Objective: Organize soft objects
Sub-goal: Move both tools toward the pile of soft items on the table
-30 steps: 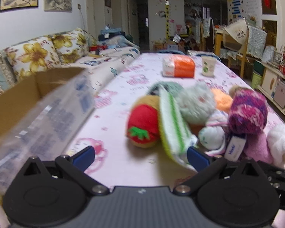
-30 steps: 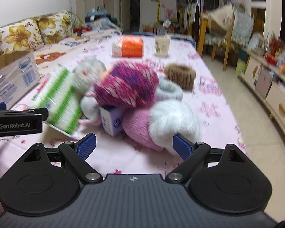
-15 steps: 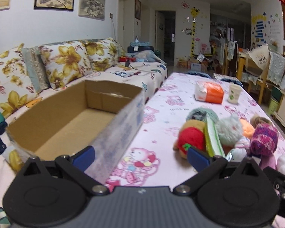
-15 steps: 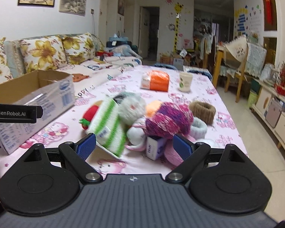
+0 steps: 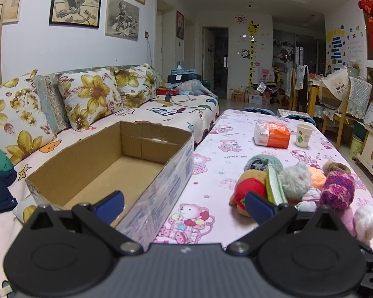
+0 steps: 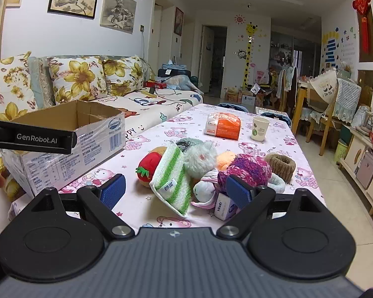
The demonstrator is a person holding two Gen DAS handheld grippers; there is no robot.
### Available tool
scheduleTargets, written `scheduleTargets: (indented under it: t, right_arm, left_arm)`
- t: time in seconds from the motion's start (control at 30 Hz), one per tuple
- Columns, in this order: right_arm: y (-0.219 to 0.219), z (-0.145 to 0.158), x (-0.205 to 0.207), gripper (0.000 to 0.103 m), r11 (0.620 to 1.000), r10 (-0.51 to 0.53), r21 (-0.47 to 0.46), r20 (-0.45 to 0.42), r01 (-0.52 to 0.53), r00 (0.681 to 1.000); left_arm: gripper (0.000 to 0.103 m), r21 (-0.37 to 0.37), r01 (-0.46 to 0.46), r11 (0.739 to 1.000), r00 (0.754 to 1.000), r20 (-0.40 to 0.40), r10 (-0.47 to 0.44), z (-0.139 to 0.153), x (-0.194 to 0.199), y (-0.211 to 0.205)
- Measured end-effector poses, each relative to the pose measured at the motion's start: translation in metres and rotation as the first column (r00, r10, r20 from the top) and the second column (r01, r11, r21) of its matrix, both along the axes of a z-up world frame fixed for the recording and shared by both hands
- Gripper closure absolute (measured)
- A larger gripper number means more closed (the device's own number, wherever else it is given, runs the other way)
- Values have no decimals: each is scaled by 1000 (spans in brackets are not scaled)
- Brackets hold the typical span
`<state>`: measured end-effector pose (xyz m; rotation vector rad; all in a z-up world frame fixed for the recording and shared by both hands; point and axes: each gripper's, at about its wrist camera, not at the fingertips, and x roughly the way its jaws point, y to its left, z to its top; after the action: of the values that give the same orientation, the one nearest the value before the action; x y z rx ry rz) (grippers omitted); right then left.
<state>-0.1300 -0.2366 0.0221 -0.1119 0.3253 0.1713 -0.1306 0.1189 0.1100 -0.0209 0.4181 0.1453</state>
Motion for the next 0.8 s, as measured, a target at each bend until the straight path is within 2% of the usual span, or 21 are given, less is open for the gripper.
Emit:
scheduleTargets:
  t: [0.2,0.37,0.57,0.67,0.8]
  right_arm:
    - [-8,-2,0,0,999,-20,-26,4,20,1000]
    - [-39,-1,7,0,995,-98,18,-27,98,995]
    - [-82,-3,29,0,972,-187,123,-119,202,975]
    - [-95,-2,42,0,958,-174,203,-152,202,973]
    - [-100,2,59,0,939,-143,290,-157,184,977]
  left_arm:
    - [0,5,30,1000,1000,6,-30,-4,3,-8]
    - [1,28,98,995,995,-14,-98,-15,11,-24]
    - [1,75,175,982,984,-41,-172,-29,27,-51]
    - [2,63,218,974,975,-67,-213,-37,40,-64]
    - [9,42,277,960,957,-106,-271,-47,61,-77]
